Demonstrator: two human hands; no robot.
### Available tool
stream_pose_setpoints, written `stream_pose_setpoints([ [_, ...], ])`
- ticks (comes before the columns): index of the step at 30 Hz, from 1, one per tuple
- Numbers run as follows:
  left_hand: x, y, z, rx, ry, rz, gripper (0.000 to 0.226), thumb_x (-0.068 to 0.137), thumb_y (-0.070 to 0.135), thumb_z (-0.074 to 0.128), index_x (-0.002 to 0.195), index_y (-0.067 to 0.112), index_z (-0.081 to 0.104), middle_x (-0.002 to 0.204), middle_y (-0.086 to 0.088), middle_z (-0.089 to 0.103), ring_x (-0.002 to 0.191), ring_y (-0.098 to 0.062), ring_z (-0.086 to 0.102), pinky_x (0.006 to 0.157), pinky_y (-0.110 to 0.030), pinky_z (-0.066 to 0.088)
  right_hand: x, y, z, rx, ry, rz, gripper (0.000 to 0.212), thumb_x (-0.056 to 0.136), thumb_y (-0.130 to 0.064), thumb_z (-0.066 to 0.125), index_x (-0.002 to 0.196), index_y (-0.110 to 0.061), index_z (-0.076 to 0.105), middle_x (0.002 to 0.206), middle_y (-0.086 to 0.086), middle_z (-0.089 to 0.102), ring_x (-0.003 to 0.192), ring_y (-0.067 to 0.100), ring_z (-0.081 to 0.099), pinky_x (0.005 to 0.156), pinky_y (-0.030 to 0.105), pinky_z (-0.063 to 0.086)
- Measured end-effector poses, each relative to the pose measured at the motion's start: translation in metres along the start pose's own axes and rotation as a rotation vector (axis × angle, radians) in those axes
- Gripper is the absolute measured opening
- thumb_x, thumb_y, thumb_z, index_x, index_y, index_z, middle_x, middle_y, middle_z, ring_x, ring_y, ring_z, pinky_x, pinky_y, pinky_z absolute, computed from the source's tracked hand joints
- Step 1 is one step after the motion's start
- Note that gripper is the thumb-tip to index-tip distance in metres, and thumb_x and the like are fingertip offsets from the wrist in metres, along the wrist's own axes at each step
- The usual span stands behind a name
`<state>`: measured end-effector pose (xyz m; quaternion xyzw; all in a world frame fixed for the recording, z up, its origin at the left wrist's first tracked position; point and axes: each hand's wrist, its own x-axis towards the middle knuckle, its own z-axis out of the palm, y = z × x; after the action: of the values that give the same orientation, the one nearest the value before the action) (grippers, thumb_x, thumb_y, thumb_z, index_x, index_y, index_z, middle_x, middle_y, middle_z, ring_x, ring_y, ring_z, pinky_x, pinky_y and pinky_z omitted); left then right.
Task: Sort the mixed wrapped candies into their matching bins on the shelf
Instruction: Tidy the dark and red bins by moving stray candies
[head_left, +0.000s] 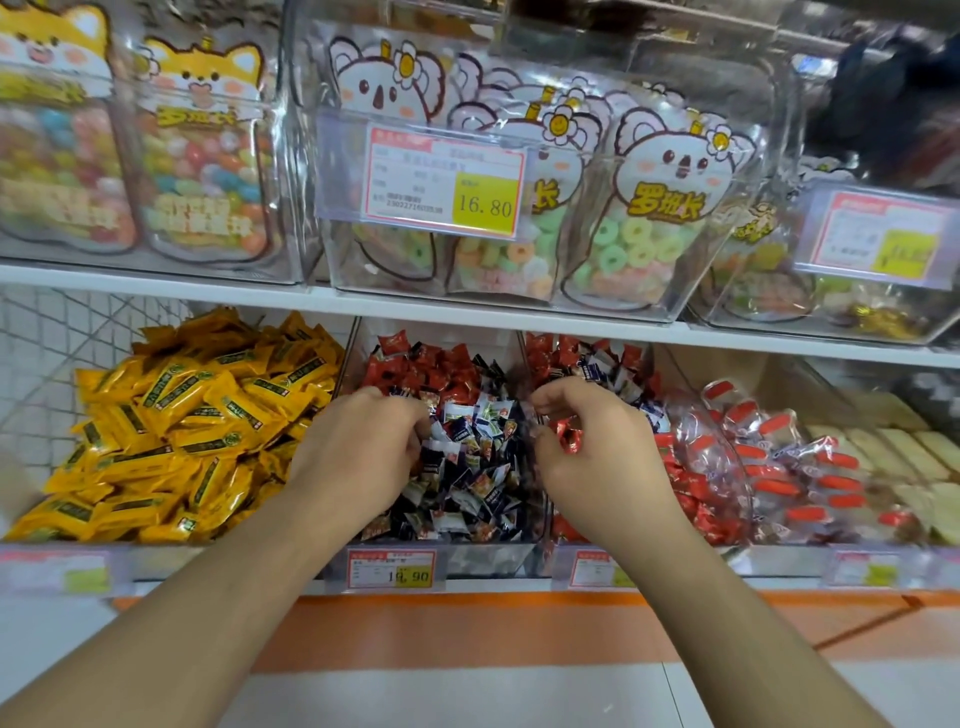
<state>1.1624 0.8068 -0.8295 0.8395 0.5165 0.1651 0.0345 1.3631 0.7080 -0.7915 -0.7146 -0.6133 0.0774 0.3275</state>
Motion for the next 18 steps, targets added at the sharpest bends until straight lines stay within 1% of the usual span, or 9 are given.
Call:
stream_pose_setpoints([
  [3,-0.002,-0.001,-0.003,0.011,0.008,0.019,0.031,0.086,0.013,0.07,0.106,0.037,0.07,0.087,0.012,0.069,0.093,-0.016,0.064,0.065,-0.032,0.054,0.001,0.0,0.002,0.001,-0.012,-0.011,0.029,0.094,-0.012,0.064,0.122,-0.021,0.066,0.114,-0.009,0.066,0.102,0.005,0.057,0.078,-0.001,0.035],
  [6,-0.004,0.002,-0.005,0.049,0.004,0.04,0.029,0.091,0.016,0.068,0.113,0.035,0.07,0.095,0.007,0.071,0.094,-0.018,0.067,0.071,-0.036,0.059,0.001,-0.001,0.005,0.013,-0.013,-0.025,0.029,0.095,-0.01,0.064,0.122,-0.02,0.066,0.114,-0.009,0.065,0.101,0.003,0.056,0.077,-0.005,0.035],
  [8,-0.003,0.004,-0.01,-0.042,0.008,0.032,0.019,0.095,0.021,0.067,0.109,0.034,0.071,0.096,0.01,0.073,0.084,-0.014,0.069,0.071,-0.035,0.061,0.001,-0.002,0.007,0.001,-0.009,-0.052,0.03,0.095,-0.009,0.063,0.123,-0.02,0.066,0.115,-0.008,0.065,0.104,0.005,0.056,0.082,-0.003,0.036],
  [9,-0.002,0.005,-0.014,-0.129,0.014,0.009,0.016,0.096,0.022,0.066,0.106,0.033,0.072,0.096,0.012,0.073,0.079,-0.011,0.068,0.07,-0.034,0.06,0.0,-0.003,0.009,-0.014,-0.007,-0.079,0.032,0.094,-0.008,0.062,0.124,-0.02,0.066,0.116,-0.008,0.065,0.108,0.007,0.057,0.087,0.002,0.038],
  [10,-0.001,0.004,-0.018,-0.212,0.031,-0.015,0.015,0.097,0.021,0.067,0.105,0.033,0.072,0.097,0.012,0.072,0.079,-0.009,0.067,0.073,-0.032,0.06,0.0,-0.005,0.013,-0.038,-0.011,-0.119,0.033,0.094,-0.008,0.062,0.125,-0.02,0.066,0.118,-0.007,0.065,0.112,0.009,0.057,0.093,0.009,0.042],
  [12,-0.002,-0.001,-0.027,-0.249,0.085,-0.031,0.021,0.095,0.018,0.069,0.11,0.032,0.073,0.106,0.012,0.071,0.094,-0.01,0.065,0.084,-0.029,0.057,-0.002,-0.015,0.024,-0.084,-0.06,-0.221,0.036,0.095,-0.01,0.061,0.13,-0.02,0.065,0.125,-0.008,0.065,0.119,0.01,0.056,0.102,0.022,0.047],
  [14,-0.006,-0.012,-0.033,-0.162,0.09,-0.005,0.033,0.094,0.015,0.068,0.122,0.033,0.069,0.124,0.012,0.066,0.114,-0.014,0.061,0.097,-0.03,0.051,-0.002,-0.028,0.041,-0.068,-0.157,-0.305,0.038,0.097,-0.01,0.058,0.134,-0.021,0.063,0.131,-0.006,0.064,0.122,0.01,0.055,0.103,0.025,0.049],
  [16,-0.012,-0.022,-0.037,-0.146,0.007,0.008,0.043,0.096,0.012,0.065,0.133,0.033,0.062,0.141,0.014,0.057,0.128,-0.013,0.055,0.105,-0.03,0.045,0.0,-0.035,0.064,-0.048,-0.273,-0.334,0.035,0.099,-0.011,0.055,0.132,-0.019,0.062,0.127,-0.001,0.065,0.115,0.017,0.058,0.095,0.031,0.054],
  [18,-0.017,-0.029,-0.037,-0.16,-0.067,0.021,0.046,0.098,0.013,0.063,0.138,0.034,0.056,0.148,0.018,0.049,0.135,-0.009,0.048,0.107,-0.025,0.041,0.003,-0.035,0.083,-0.094,-0.367,-0.305,0.023,0.101,-0.018,0.053,0.12,-0.019,0.066,0.114,0.003,0.066,0.1,0.025,0.062,0.083,0.042,0.058],
])
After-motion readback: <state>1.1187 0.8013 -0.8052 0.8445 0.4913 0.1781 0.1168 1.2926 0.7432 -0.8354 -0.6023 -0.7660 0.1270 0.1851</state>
